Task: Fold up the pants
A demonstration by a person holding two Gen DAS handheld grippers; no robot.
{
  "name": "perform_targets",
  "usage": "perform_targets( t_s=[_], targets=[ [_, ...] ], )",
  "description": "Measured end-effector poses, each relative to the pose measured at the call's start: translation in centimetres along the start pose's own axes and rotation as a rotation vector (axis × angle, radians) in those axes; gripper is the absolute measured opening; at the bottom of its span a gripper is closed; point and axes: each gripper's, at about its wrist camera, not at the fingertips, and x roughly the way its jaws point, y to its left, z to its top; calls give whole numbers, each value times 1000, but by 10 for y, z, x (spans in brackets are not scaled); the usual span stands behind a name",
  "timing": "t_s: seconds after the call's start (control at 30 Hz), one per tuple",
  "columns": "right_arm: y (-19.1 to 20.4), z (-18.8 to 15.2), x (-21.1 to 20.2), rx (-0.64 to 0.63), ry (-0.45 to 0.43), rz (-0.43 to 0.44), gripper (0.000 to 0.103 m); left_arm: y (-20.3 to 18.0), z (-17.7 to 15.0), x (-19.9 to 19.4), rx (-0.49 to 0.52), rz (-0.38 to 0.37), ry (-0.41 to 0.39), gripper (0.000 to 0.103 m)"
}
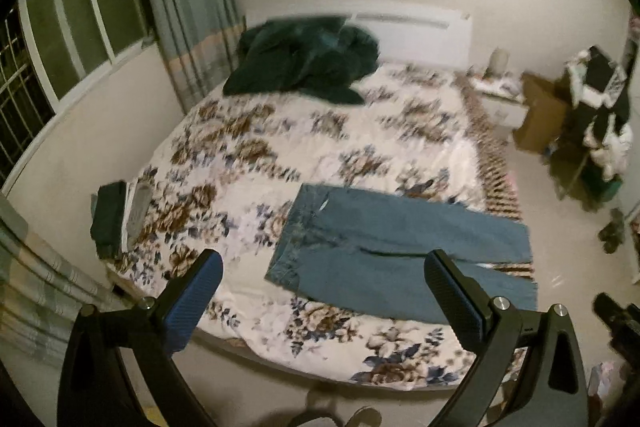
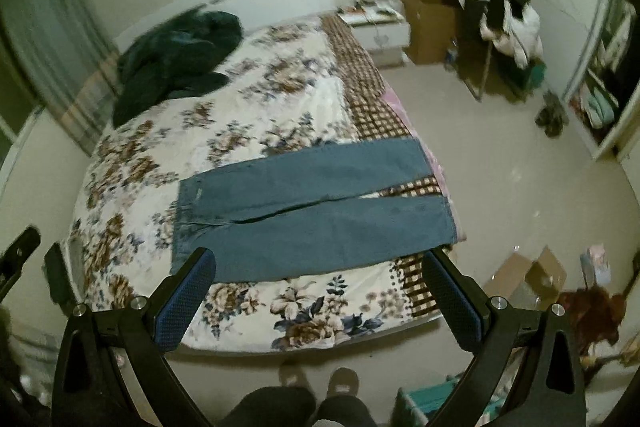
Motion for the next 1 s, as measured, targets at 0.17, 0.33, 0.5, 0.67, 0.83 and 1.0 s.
perform_targets(
  t_s=[0.17, 0.33, 0.5, 0.67, 0.83, 1.0],
  targets=[
    [-16, 41, 95, 74, 70, -57, 103, -14, 19, 94, -6, 37, 121, 103],
    [-21, 89, 202, 146, 127, -135, 103, -28, 49, 198, 12, 60, 202, 103],
    [-22, 134, 313, 214, 194, -185, 103, -41, 77, 302, 17, 66, 263, 103],
    [-35, 166, 439, 321, 253, -202, 103, -58, 96, 420, 22, 75, 337, 103],
    [-60, 186, 566, 396, 320, -234, 103, -72, 98, 527, -38, 39, 474, 103],
    [-88, 188, 668, 430, 395, -278, 103, -80, 101, 627, -144, 31, 594, 103]
  ],
)
